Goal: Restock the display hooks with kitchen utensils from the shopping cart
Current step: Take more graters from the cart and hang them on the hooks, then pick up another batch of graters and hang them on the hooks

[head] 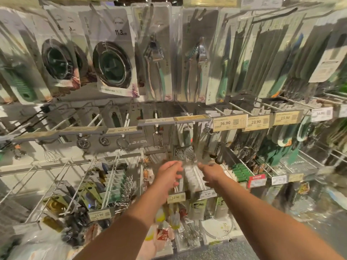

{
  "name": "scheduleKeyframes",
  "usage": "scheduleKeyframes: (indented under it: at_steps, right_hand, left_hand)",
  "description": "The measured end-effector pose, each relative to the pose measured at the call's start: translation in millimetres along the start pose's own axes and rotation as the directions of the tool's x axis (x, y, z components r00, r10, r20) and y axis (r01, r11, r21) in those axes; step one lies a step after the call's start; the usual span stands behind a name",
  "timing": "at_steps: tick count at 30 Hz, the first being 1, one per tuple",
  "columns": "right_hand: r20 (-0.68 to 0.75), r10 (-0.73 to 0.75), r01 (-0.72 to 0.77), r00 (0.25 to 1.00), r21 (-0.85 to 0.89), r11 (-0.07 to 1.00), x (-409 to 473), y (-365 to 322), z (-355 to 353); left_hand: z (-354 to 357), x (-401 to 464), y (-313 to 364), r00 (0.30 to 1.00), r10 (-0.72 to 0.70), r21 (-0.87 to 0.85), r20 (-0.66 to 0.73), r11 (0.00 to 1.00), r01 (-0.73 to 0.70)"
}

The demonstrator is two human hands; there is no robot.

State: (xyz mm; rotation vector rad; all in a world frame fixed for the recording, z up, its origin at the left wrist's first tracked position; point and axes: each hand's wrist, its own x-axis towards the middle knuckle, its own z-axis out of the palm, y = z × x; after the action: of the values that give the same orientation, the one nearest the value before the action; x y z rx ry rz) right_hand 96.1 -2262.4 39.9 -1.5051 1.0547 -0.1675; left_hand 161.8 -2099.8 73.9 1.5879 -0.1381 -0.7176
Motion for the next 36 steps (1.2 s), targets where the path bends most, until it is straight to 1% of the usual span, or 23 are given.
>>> scheduleKeyframes:
  at_steps: [2, 3, 5, 8, 11, 13, 15, 18, 20, 22, 24, 27, 28, 30, 32, 36]
  right_hand:
    - [0.017, 0.035, -0.036, 0.999, 0.054, 0.998, -7.9, 20.0, -21.4]
    - [-0.002, 0.049, -0.049, 0.999, 0.074, 0.996, -14.9, 28.0, -34.5]
    - [-0.082, 0.05, -0.041, 0.995, 0.11, 0.993, -33.0, 44.4, -66.5]
    - [-0.219, 0.034, 0.0, 0.975, 0.153, 0.988, -66.1, 76.6, -114.8]
    - [-0.366, 0.079, 0.01, 0.927, 0.233, 0.972, -107.9, 128.1, -169.0]
    - [-0.454, 0.155, -0.013, 0.878, 0.301, 0.954, -136.4, 171.2, -208.3]
    - [-0.542, 0.218, 0.006, 0.811, 0.382, 0.924, -165.3, 211.1, -246.8]
    - [-0.659, 0.328, 0.014, 0.676, 0.458, 0.889, -199.5, 257.5, -289.9]
    - [-0.695, 0.413, -0.012, 0.588, 0.503, 0.864, -219.3, 284.3, -313.8]
    - [-0.7, 0.482, -0.022, 0.527, 0.556, 0.831, -232.5, 306.1, -332.6]
    - [-0.673, 0.541, -0.041, 0.504, 0.608, 0.793, -240.0, 332.9, -356.7]
    - [-0.635, 0.613, -0.101, 0.47, 0.651, 0.752, -253.3, 371.9, -379.1]
    - [-0.623, 0.635, -0.099, 0.456, 0.674, 0.732, -256.3, 388.8, -383.7]
    - [-0.574, 0.694, -0.083, 0.434, 0.742, 0.666, -263.1, 416.0, -386.3]
    - [-0.547, 0.728, -0.097, 0.414, 0.769, 0.632, -266.0, 439.3, -385.9]
    - [-0.503, 0.764, -0.088, 0.404, 0.81, 0.58, -262.1, 461.4, -392.6]
  left_hand:
    - [14.2, 3.7, -5.5, 0.997, -0.044, 0.052, 0.066, 0.998, 0.041]
    - [23.6, 5.6, -9.0, 0.992, -0.064, 0.079, 0.106, 0.995, 0.055]
    - [49.4, 8.1, -15.4, 0.976, -0.095, 0.145, 0.195, 0.987, 0.067]
    - [96.7, 6.3, -24.5, 0.946, -0.098, 0.288, 0.308, 0.958, 0.006]
    - [155.0, -8.7, -38.7, 0.89, -0.106, 0.382, 0.444, 0.921, -0.08]
    - [196.2, -24.8, -52.2, 0.83, -0.119, 0.439, 0.545, 0.884, -0.162]
    - [236.6, -46.6, -65.5, 0.765, -0.136, 0.471, 0.629, 0.85, -0.237]
    - [295.6, -79.4, -89.4, 0.672, -0.168, 0.497, 0.721, 0.802, -0.332]
    - [338.9, -106.4, -110.0, 0.61, -0.211, 0.517, 0.764, 0.766, -0.383]
    - [376.3, -132.6, -132.3, 0.539, -0.266, 0.523, 0.799, 0.749, -0.406]
    - [414.5, -159.7, -156.0, 0.486, -0.308, 0.535, 0.818, 0.718, -0.445]
    - [456.3, -189.1, -191.4, 0.423, -0.371, 0.553, 0.827, 0.671, -0.494]
    - [468.0, -195.9, -203.8, 0.406, -0.393, 0.562, 0.825, 0.649, -0.513]
    - [488.4, -205.4, -227.4, 0.39, -0.432, 0.582, 0.813, 0.602, -0.547]
    - [505.0, -208.0, -247.5, 0.381, -0.458, 0.594, 0.803, 0.557, -0.581]
    - [538.9, -203.3, -274.8, 0.349, -0.531, 0.607, 0.772, 0.451, -0.654]
